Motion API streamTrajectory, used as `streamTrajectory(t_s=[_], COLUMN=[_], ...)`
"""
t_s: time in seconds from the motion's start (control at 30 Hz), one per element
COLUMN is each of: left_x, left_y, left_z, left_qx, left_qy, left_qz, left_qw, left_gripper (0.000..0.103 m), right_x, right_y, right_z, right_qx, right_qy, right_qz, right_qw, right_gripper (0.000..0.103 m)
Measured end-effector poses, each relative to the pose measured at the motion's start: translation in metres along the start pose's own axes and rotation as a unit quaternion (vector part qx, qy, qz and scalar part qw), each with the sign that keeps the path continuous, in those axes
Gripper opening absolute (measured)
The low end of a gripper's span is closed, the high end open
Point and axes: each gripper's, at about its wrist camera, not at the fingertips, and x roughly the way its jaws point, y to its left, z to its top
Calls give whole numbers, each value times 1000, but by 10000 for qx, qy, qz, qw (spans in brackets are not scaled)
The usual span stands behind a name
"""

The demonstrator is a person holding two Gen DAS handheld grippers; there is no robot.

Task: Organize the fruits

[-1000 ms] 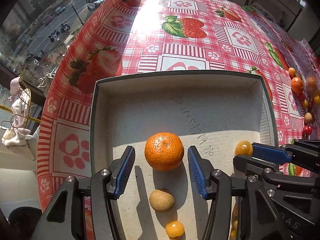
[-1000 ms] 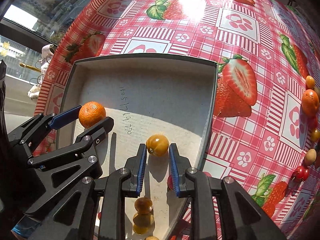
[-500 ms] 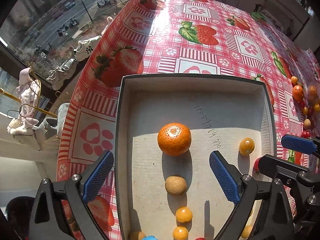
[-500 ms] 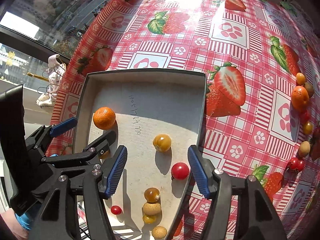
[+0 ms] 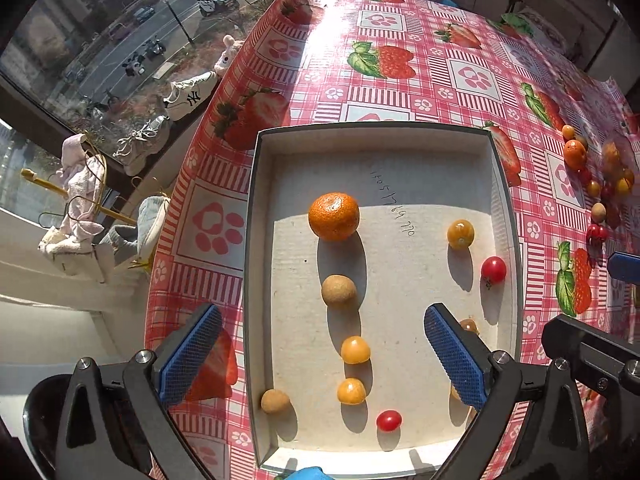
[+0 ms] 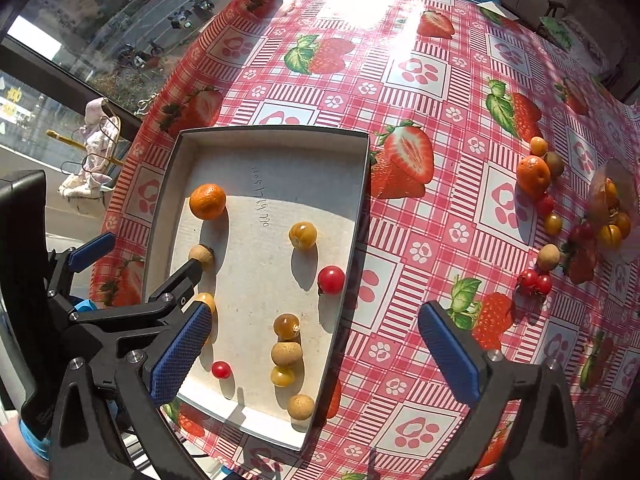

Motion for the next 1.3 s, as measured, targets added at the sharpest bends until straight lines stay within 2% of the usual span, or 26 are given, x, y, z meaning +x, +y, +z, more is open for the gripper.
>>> streamTrajectory(t_s=[0.1, 0.4, 0.83, 1.3], left_x=[-11, -42, -61, -69], left_y=[-4, -19, -29, -19], left_z=[-12, -46, -70, -78], left_qx=[178, 789, 1011, 806], left_qy=[105, 195, 253, 226], left_qz=[-209, -247, -256, -209], left_qw=[9996, 9964, 9942, 9963], left_gripper=[102, 102, 102, 102], right_x=[-9, -38, -55, -57], right_y=[0, 6, 12, 22], right_z=[-11, -45, -63, -70], right_qx=[21, -234, -362, -641], right_qy=[101, 243, 207, 182], right_qz=[-8, -123, -110, -148], right_qw=[9999, 9994, 9991, 9977], right_gripper=[103, 103, 103, 103])
